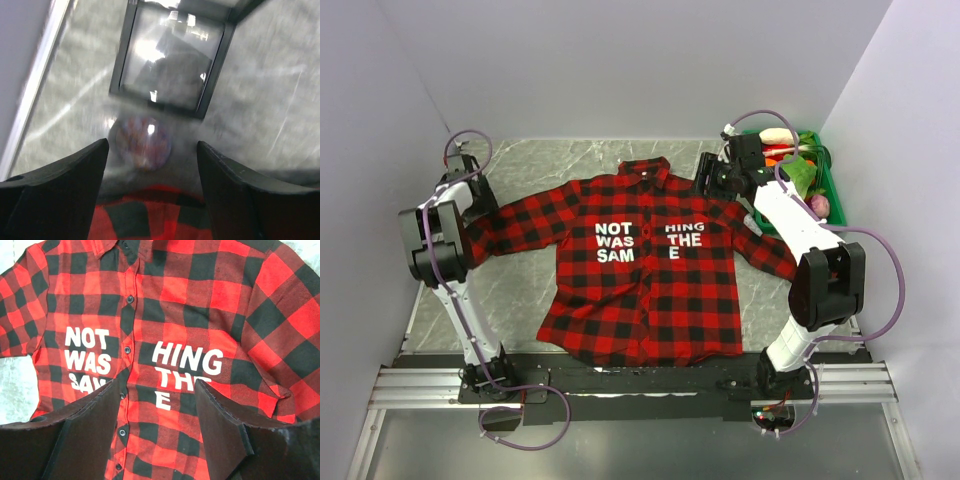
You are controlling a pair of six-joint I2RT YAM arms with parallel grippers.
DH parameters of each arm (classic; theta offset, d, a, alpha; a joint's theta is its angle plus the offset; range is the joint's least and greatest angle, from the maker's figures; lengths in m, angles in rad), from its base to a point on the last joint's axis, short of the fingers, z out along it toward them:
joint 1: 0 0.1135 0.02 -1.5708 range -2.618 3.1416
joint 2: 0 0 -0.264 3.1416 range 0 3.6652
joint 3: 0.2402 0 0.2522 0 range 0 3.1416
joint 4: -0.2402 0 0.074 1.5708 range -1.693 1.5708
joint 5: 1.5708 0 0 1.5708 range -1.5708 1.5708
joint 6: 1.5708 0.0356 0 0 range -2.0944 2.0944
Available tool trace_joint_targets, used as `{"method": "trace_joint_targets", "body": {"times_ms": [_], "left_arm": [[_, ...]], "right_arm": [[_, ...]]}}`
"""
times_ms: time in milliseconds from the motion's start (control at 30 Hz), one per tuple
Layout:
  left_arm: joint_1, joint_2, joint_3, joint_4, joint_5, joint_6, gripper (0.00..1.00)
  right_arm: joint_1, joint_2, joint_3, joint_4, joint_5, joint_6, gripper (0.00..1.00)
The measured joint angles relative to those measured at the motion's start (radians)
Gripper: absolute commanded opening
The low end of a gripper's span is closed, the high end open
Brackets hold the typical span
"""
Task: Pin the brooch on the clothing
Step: Adjust the clothes at the center of the board.
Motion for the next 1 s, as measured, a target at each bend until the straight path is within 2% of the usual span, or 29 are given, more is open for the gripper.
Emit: {"method": "trace_joint_targets", "body": {"times_ms": [600, 1000], "left_arm": [[-0.036, -0.176, -0.245, -0.003, 0.007, -0.045, 0.86], [-0.007, -0.08, -0.051, -0.026, -0.024, -0.052, 0.78]], "right_arm": [[0.0, 0.0, -0.005, 0.0, 0.0, 0.0, 0.68], [0.0, 0.0, -0.005, 0.0, 0.002, -0.003, 0.68]]}}
